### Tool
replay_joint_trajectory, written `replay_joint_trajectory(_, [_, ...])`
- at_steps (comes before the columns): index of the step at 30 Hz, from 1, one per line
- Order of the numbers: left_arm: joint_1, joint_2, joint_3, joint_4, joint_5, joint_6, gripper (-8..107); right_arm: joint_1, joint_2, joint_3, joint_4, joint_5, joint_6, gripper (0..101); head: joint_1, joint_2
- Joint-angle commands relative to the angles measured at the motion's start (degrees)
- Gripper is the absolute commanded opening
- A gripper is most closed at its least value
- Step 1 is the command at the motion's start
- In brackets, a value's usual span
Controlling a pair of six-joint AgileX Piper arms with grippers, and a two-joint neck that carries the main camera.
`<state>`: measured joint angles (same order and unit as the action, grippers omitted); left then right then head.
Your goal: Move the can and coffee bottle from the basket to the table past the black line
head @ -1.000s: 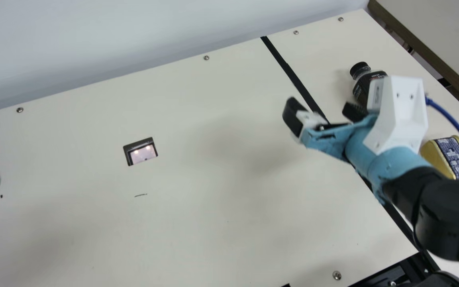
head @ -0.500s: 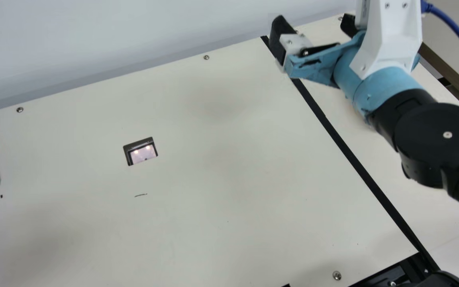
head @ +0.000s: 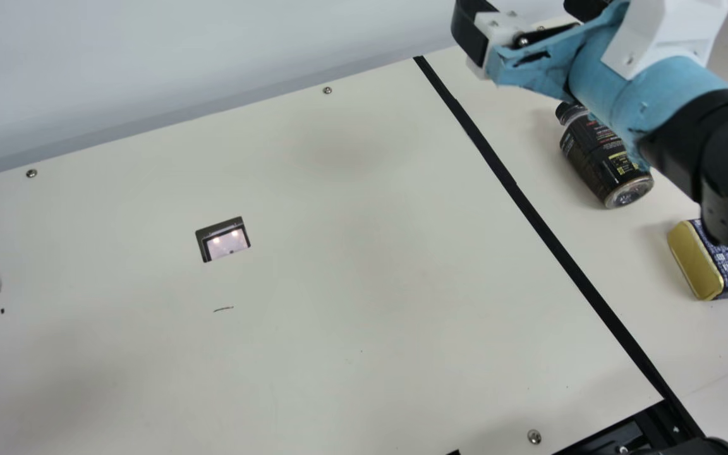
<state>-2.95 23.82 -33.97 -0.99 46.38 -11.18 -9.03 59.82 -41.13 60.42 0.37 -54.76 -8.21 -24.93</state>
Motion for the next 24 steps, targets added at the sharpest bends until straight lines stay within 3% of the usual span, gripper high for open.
replay_joint_trajectory(1, [0.0,0.0,0.0,0.0,0.0,0.0,90,-4.2,-2.9,1.0,-2.8,8.8,2.4,101,-0.9,0.6])
replay_joint_trajectory(8, [0.0,0.0,0.0,0.0,0.0,0.0,90,-12.5,-14.5,1.4,-17.7,26.1,16.7,101,-0.9,0.6])
replay_joint_trajectory(12, [0.0,0.0,0.0,0.0,0.0,0.0,90,-13.6,-20.7,1.7,-23.5,32.7,22.9,101,-0.9,0.6])
replay_joint_trajectory(17, [0.0,0.0,0.0,0.0,0.0,0.0,90,-12.4,-26.5,7.1,-30.5,33.9,26.9,101,-0.9,0.6])
replay_joint_trajectory(23, [0.0,0.0,0.0,0.0,0.0,0.0,90,-11.4,-32.3,18.8,-38.9,28.1,29.0,101,-0.9,0.6])
replay_joint_trajectory(24, [0.0,0.0,0.0,0.0,0.0,0.0,90,-11.5,-30.5,13.1,-35.3,32.4,28.8,101,-0.9,0.6])
